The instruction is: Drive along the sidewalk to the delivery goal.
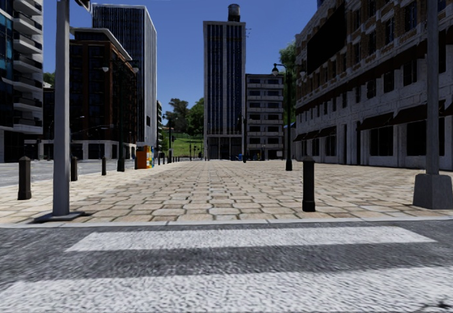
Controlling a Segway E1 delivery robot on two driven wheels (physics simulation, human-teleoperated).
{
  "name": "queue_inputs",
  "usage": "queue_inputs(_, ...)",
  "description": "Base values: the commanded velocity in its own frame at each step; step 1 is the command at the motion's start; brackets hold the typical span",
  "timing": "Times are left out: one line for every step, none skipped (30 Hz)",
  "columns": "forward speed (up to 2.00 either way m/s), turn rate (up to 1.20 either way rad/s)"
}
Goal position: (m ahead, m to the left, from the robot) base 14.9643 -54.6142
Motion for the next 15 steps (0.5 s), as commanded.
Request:
queue_inputs(1.95, 0.0)
queue_inputs(1.95, 0.0)
queue_inputs(1.95, 0.0)
queue_inputs(1.95, 0.0)
queue_inputs(1.95, 0.0)
queue_inputs(1.98, 0.0)
queue_inputs(1.99, 0.0)
queue_inputs(1.99, 0.0)
queue_inputs(1.99, 0.0)
queue_inputs(1.96, 0.0)
queue_inputs(1.96, 0.0)
queue_inputs(1.96, 0.0)
queue_inputs(1.96, 0.0)
queue_inputs(1.96, 0.0)
queue_inputs(1.96, 0.0)
